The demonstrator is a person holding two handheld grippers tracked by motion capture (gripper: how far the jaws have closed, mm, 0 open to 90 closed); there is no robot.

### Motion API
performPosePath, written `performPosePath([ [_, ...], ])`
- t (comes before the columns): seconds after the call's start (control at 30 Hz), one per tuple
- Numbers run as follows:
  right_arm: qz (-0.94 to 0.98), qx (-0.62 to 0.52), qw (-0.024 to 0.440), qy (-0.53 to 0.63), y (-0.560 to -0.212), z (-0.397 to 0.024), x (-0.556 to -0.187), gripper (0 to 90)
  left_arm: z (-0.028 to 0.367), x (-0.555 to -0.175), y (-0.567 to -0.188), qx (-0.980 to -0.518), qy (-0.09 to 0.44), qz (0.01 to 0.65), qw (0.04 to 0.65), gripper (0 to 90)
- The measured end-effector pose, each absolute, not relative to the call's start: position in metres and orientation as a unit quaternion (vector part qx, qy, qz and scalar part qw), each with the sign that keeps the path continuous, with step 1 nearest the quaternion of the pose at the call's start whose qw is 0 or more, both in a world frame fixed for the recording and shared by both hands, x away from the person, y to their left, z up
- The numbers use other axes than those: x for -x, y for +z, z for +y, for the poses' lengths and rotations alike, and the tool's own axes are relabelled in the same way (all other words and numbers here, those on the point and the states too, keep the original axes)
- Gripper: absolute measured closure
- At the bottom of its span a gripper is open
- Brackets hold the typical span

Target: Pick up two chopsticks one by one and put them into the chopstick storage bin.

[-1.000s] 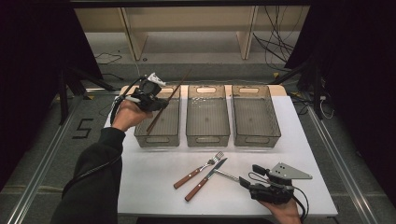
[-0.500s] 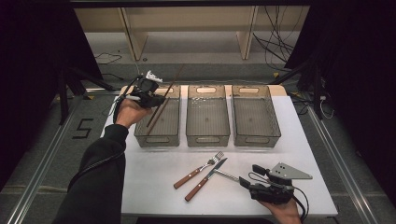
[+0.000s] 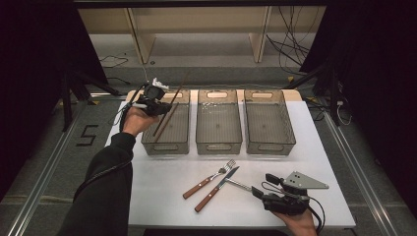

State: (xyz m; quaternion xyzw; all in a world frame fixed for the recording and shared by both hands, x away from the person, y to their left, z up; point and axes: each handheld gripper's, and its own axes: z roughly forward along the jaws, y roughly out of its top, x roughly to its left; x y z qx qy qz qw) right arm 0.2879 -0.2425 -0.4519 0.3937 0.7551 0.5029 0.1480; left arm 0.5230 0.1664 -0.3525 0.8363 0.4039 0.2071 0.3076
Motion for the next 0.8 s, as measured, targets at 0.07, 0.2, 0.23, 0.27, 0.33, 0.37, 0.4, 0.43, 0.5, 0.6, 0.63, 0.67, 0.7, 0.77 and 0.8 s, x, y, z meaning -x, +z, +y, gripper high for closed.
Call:
performPosePath([
  [0.07,0.755,-0.394,0.148,0.503,-0.452,-0.242,-0.288,29.2,0.167,-0.523,-0.355,-0.838,0.205,0.406,0.302,84.8],
  [0.2,0.755,-0.394,0.148,0.503,-0.452,-0.243,-0.288,29.2,0.17,-0.524,-0.36,-0.838,0.199,0.412,0.297,84.7],
  [0.23,0.755,-0.394,0.148,0.503,-0.452,-0.242,-0.288,29.2,0.17,-0.524,-0.361,-0.837,0.199,0.414,0.298,84.7],
  [0.27,0.755,-0.394,0.148,0.503,-0.452,-0.242,-0.288,29.2,0.171,-0.524,-0.362,-0.837,0.199,0.414,0.298,84.8],
  [0.33,0.755,-0.394,0.149,0.503,-0.452,-0.243,-0.288,29.2,0.172,-0.524,-0.364,-0.836,0.198,0.416,0.297,84.7],
  [0.37,0.755,-0.394,0.149,0.503,-0.452,-0.243,-0.288,29.2,0.172,-0.524,-0.365,-0.836,0.196,0.418,0.297,84.7],
  [0.4,0.754,-0.394,0.149,0.504,-0.452,-0.243,-0.288,29.2,0.173,-0.525,-0.366,-0.836,0.195,0.42,0.295,84.7],
  [0.43,0.755,-0.394,0.149,0.503,-0.452,-0.242,-0.288,29.2,0.173,-0.525,-0.367,-0.834,0.195,0.422,0.296,84.7],
  [0.5,0.755,-0.393,0.149,0.503,-0.452,-0.242,-0.288,29.2,0.175,-0.526,-0.369,-0.836,0.192,0.424,0.292,84.7],
  [0.6,0.755,-0.394,0.148,0.503,-0.452,-0.242,-0.288,29.2,0.176,-0.527,-0.373,-0.836,0.19,0.428,0.286,84.7],
  [0.63,0.755,-0.394,0.149,0.503,-0.452,-0.242,-0.288,29.2,0.177,-0.527,-0.374,-0.836,0.19,0.429,0.284,84.7],
  [0.67,0.754,-0.395,0.148,0.503,-0.452,-0.242,-0.287,29.2,0.178,-0.527,-0.375,-0.836,0.188,0.431,0.284,84.6],
  [0.7,0.754,-0.394,0.148,0.504,-0.452,-0.242,-0.288,29.3,0.178,-0.527,-0.376,-0.835,0.185,0.433,0.283,84.6],
  [0.77,0.755,-0.394,0.148,0.503,-0.452,-0.242,-0.288,29.2,0.179,-0.527,-0.378,-0.837,0.183,0.434,0.278,84.5],
  [0.8,0.755,-0.394,0.148,0.503,-0.452,-0.242,-0.288,29.2,0.18,-0.527,-0.38,-0.835,0.181,0.437,0.28,84.3],
])
